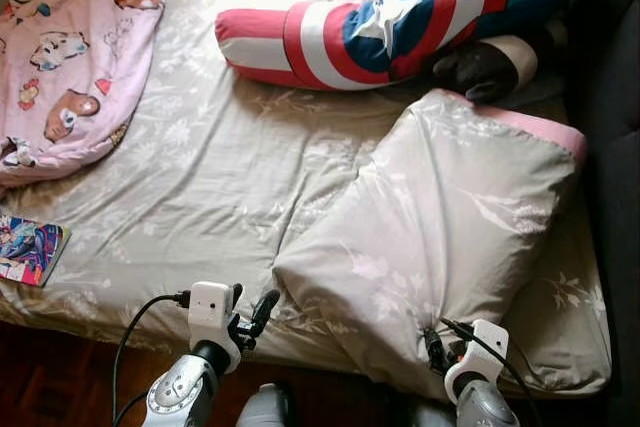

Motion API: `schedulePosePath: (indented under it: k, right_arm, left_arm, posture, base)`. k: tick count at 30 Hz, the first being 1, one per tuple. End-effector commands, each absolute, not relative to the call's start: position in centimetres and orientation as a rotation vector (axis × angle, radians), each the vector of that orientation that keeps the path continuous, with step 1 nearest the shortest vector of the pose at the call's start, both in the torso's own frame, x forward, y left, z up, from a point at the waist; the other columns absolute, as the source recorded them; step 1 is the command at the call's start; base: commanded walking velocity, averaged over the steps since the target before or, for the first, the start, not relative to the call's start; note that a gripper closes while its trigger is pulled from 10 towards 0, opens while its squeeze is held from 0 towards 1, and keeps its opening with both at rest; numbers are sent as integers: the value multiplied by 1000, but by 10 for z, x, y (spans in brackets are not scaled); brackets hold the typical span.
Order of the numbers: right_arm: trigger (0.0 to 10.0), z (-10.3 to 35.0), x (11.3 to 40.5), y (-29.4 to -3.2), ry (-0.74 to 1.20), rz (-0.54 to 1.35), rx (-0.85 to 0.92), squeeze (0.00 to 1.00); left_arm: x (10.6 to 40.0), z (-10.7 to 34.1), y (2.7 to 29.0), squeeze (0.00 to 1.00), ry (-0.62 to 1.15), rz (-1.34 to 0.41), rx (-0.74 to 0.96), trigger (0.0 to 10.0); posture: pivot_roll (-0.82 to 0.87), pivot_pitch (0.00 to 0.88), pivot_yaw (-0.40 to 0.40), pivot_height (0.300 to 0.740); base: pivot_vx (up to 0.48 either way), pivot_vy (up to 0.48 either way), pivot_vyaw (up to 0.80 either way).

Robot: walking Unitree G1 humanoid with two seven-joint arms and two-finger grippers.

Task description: Clean up the room

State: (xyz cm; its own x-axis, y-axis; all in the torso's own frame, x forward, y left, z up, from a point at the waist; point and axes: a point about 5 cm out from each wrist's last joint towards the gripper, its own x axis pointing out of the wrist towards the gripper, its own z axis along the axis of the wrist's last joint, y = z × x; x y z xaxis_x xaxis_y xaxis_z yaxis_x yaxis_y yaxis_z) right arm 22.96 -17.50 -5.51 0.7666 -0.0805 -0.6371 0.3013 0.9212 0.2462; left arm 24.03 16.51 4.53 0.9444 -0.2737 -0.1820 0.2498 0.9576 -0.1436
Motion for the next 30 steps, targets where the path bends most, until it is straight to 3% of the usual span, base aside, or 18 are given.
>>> schedulePosePath:
  k: [1,16,30]
  right_arm:
    - [0,-79,196,-156,835,-176,359,0]
    - [0,-84,186,-159,876,-187,278,0]
    - [0,-77,199,-168,837,-223,294,0]
  left_arm:
    - [233,37,171,0,249,-256,-111,10000]
    - [237,35,181,0,265,-214,-106,10000]
    - [243,25,179,0,282,-199,-119,10000]
  posture:
    - [190,366,128,690]
    - [180,326,107,690]
    - [152,263,77,690]
  base:
    - [0,0,0]
    - [0,0,0]
    - [0,0,0]
